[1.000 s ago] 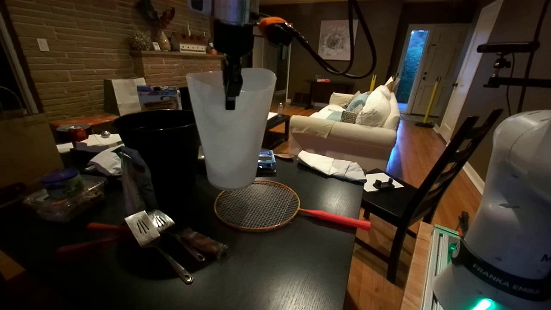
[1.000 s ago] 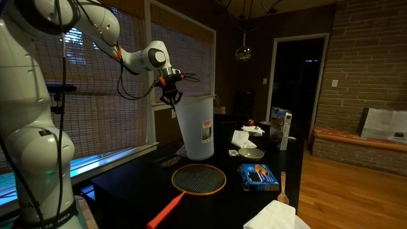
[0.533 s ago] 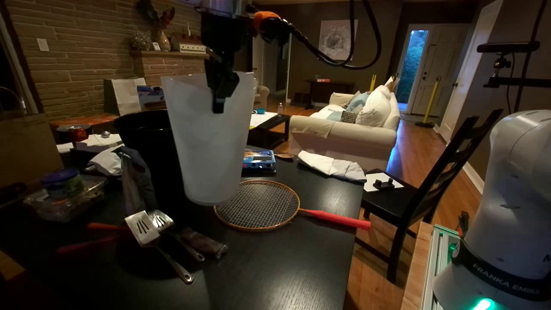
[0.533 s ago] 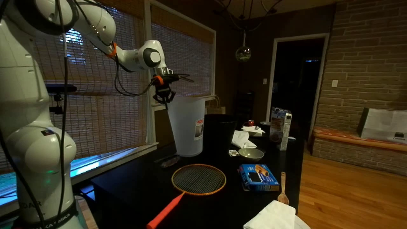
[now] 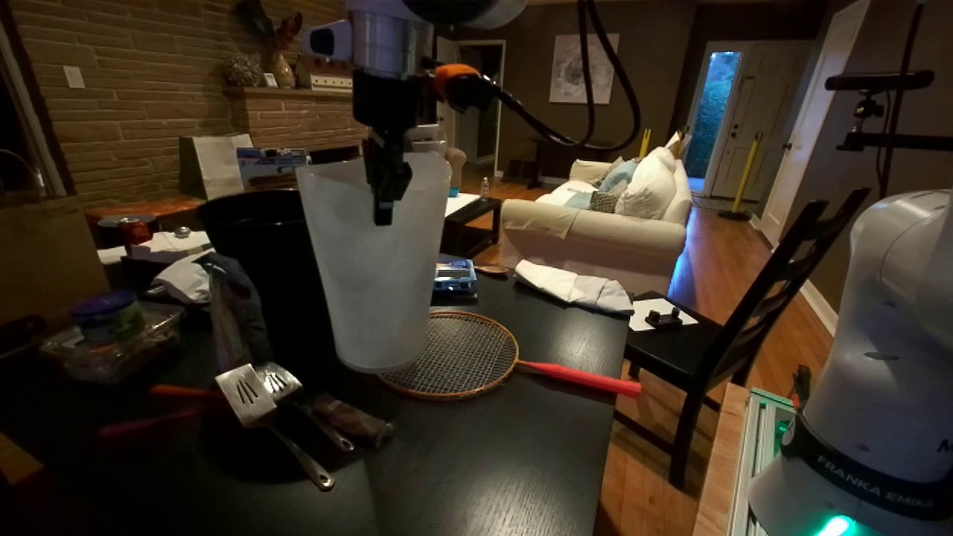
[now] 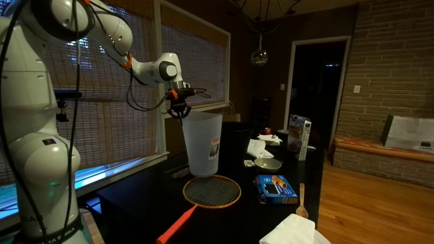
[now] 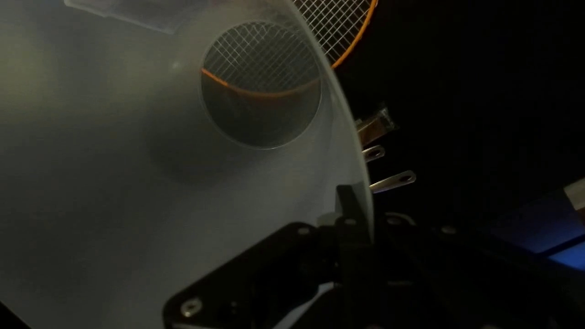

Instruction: Put the clear bin inside the black bin.

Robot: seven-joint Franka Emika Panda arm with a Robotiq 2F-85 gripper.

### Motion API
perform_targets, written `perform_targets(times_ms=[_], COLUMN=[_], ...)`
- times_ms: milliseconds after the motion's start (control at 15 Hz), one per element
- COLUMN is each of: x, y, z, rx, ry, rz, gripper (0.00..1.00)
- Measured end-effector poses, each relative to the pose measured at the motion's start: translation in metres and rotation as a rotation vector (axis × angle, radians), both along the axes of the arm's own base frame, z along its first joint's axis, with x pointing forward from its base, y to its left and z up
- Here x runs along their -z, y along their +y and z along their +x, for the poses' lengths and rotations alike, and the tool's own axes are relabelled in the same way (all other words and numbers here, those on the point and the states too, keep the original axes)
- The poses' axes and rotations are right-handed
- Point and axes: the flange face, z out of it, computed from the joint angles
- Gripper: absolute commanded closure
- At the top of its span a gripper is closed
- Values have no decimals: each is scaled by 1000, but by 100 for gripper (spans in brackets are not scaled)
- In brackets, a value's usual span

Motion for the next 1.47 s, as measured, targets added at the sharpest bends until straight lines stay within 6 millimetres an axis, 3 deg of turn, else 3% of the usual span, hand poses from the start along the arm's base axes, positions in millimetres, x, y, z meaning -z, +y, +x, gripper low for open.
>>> perform_targets(times_ms=[200, 533, 667, 800, 933, 1200, 1467], x=[5, -4, -6, -15, -37, -108, -193], y=[6, 18, 28, 48, 73, 110, 107], z=[14, 40, 39, 21, -9, -72, -128], rx=[-7, -17, -30, -106, -215, -364, -321], ry=[-45, -126, -94, -44, -7, -106, -281], rz=[21, 33, 27, 8, -16, -44, 1], gripper=[99, 99, 99, 99, 99, 99, 99])
